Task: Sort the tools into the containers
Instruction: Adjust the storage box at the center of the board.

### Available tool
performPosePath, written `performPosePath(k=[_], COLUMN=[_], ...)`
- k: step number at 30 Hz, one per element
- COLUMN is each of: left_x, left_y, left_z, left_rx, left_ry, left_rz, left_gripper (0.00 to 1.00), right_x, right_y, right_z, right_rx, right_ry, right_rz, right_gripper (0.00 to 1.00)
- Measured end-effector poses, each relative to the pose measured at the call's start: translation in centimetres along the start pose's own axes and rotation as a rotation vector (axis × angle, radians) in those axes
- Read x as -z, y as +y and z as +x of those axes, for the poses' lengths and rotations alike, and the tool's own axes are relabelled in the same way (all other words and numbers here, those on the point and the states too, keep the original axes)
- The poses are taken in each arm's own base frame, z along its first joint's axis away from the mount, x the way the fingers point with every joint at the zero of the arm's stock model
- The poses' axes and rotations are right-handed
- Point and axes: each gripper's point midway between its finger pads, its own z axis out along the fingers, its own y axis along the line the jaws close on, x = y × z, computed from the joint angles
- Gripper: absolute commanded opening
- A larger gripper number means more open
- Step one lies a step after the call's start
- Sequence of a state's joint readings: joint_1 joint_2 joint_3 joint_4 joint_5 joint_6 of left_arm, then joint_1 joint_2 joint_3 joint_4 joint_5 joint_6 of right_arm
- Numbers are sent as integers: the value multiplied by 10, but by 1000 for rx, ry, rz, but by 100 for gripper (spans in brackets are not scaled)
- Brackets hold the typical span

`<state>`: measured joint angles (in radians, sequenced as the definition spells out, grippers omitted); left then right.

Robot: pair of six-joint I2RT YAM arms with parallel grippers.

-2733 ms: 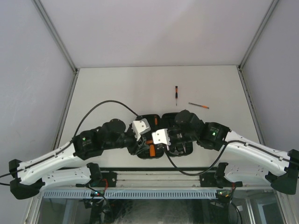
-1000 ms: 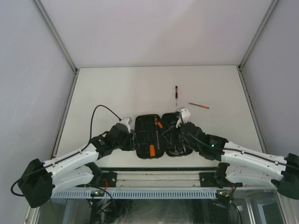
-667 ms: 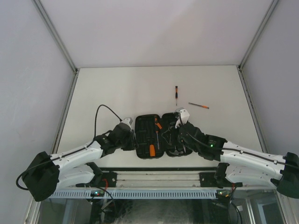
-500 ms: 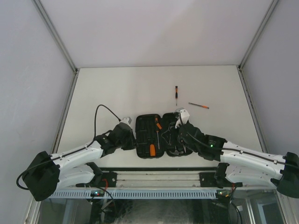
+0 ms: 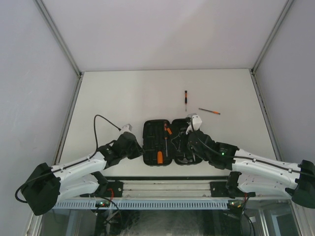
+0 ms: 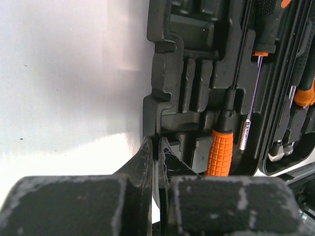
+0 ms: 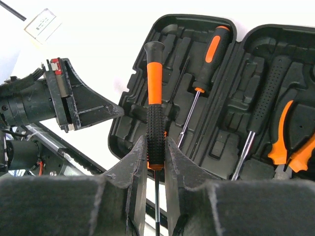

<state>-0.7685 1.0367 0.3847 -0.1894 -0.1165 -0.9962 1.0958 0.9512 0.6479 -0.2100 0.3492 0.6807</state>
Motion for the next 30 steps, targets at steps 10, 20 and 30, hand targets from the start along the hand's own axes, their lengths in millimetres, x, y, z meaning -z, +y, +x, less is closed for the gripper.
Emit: performPosePath(k=[10,20,30], left_x=[7,8,-3], left_y=[14,18,-18], left_z=[-6,-5,16], left_rx=[66,115,16], left_ry=[-56,-77,-24], left_rz=[-42,-35,10], left_gripper=[0,0,16], right_x=[-1,-1,2], right_y=[-5,-13,-21], right_z=[-1,3,0], right_rx=[-38,-74,-143], right_ry=[-18,-22,-37], right_rz=[31,62,98], right_gripper=[0,0,0])
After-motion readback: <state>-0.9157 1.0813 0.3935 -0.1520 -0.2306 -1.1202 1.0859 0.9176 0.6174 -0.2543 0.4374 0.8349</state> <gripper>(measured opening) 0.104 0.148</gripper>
